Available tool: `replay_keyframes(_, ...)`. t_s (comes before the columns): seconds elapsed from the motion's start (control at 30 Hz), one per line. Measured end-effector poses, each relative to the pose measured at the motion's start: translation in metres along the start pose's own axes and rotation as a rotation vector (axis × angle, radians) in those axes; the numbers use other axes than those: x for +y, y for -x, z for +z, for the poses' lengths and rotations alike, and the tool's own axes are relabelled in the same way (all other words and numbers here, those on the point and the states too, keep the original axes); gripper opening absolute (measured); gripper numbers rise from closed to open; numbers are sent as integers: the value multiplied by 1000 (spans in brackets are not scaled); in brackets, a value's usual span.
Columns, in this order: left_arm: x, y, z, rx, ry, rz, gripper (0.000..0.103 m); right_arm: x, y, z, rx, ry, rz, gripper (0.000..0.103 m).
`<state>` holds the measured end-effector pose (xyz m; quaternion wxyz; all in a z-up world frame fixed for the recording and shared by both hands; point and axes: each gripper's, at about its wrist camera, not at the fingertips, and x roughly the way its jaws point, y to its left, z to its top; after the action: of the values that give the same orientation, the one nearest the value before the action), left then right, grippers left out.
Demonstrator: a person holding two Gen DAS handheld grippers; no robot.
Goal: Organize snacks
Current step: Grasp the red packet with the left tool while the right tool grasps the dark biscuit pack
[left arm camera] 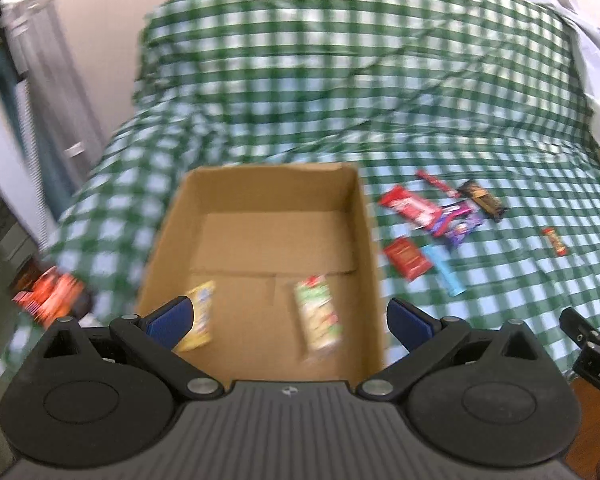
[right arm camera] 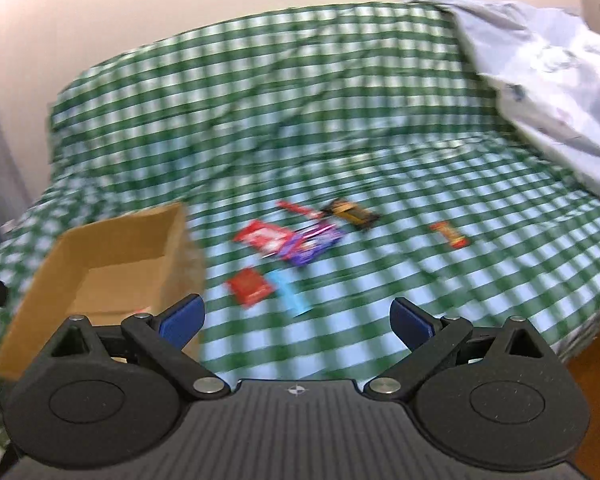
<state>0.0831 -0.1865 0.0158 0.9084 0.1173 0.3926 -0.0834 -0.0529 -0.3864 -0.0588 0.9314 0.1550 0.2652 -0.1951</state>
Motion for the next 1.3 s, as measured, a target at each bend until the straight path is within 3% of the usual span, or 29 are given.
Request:
replay_keyframes(0.17,-60,-56,57,69,29,-89,103,-48,-52,25,-10,-19,-81,99)
replay_keyframes(0.37,-137,-155,117,145,46,-162,103,-86,-143,58,-13,5,-96,100)
replay_keyframes(0.6,-174,-296,143,265,100,-112,103,-101,-282,77,39,77,-47,100)
replay_keyframes(0.8,-182,-382,146,349,170,-61,103,-96,-369,76,82,170,-1,100)
replay_keyframes(1.03,-181,-440,146,412,193,-12,103,-90,-436,78,128,224,35,100)
replay_keyframes(1.2,-175,-451,148,435,234,-28,103,-84,-456,82,87,236,33,102)
replay_keyframes(1.23,-175,-451,150,435,226,-30,101,-83,-457,82,83,241,33,102)
replay_keyframes(1.27,-175,-449,152,432,218,-36,91,-82,-450,81,78,255,41,100)
replay_keyframes(1.3,-175,-447,157,415,210,-44,82,-81,-448,81,72,269,65,88)
